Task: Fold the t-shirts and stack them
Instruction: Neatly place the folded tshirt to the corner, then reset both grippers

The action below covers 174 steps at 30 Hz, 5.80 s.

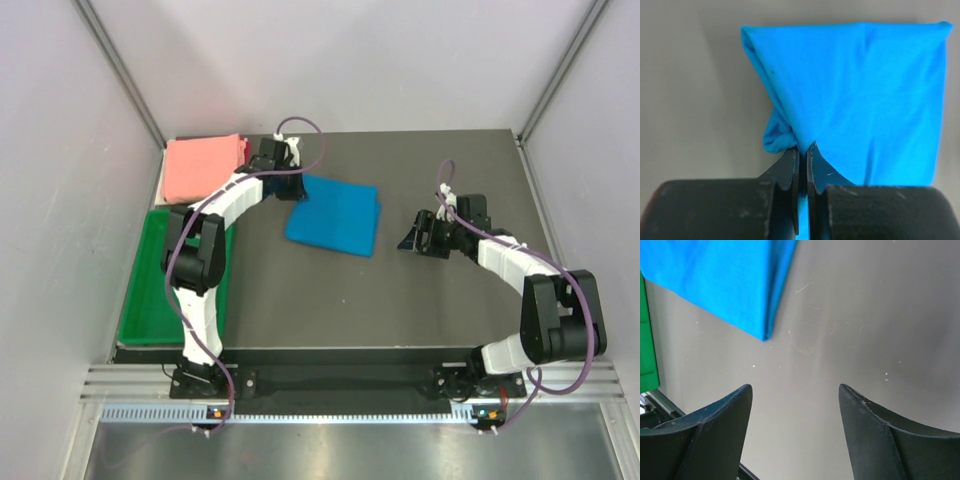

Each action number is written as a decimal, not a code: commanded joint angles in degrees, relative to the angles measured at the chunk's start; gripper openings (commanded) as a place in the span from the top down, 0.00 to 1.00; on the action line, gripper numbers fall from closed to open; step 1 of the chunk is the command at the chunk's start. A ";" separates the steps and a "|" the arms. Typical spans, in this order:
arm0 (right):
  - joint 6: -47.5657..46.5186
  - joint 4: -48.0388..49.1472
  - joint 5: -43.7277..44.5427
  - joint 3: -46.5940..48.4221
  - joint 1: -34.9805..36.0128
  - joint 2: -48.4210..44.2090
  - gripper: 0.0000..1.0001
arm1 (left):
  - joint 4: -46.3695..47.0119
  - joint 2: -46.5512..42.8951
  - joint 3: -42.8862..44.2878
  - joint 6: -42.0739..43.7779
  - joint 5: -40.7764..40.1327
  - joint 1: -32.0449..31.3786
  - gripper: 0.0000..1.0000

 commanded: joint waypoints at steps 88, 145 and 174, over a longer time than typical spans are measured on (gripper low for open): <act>2.47 7.17 -3.97 4.94 -0.81 5.19 0.30 | -0.97 13.25 34.92 18.38 -36.94 27.76 0.44; 2.91 -2.93 -1.34 7.14 -0.28 -9.02 0.00 | -13.92 -11.77 15.28 1.40 -18.94 21.44 0.55; 6.42 -18.14 11.14 3.27 -0.37 -44.29 0.00 | 16.68 -64.72 -46.03 -11.69 9.12 -7.49 0.01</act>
